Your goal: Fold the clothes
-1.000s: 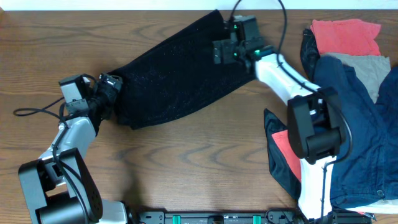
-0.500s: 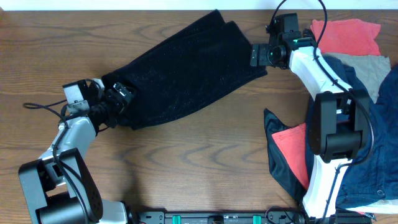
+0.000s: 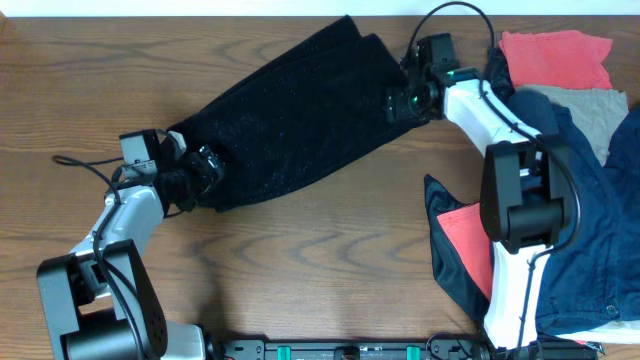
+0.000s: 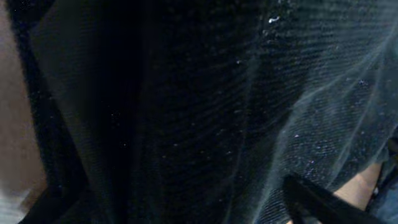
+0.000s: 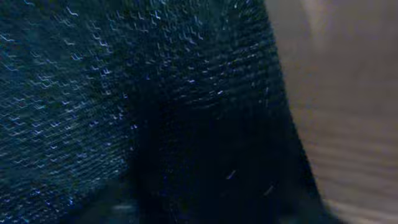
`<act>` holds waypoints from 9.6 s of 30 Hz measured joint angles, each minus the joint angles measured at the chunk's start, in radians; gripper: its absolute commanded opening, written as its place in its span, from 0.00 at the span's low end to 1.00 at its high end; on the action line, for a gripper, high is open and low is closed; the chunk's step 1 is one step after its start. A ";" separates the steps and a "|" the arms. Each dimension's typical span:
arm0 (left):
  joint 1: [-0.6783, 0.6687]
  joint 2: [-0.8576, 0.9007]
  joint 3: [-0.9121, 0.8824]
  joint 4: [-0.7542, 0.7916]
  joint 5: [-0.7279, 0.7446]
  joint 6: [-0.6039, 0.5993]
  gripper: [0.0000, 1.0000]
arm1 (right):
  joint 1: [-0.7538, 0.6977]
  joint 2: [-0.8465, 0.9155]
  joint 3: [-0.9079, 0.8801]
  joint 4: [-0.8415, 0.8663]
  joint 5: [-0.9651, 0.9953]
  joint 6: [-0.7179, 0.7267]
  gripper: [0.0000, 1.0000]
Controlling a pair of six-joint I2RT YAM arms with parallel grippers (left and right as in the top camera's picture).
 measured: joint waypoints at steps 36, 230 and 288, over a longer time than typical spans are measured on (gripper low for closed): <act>0.184 -0.146 0.000 -0.336 0.032 0.158 0.76 | 0.018 -0.217 -0.001 -0.409 0.084 0.071 0.79; -0.044 -0.049 0.002 -0.433 -0.443 0.033 0.88 | 0.255 -0.093 -0.117 -0.268 -0.182 -0.161 0.11; -0.058 -0.316 0.426 -0.964 -0.282 0.217 0.06 | 0.675 0.068 0.028 -0.011 -0.394 -0.102 0.04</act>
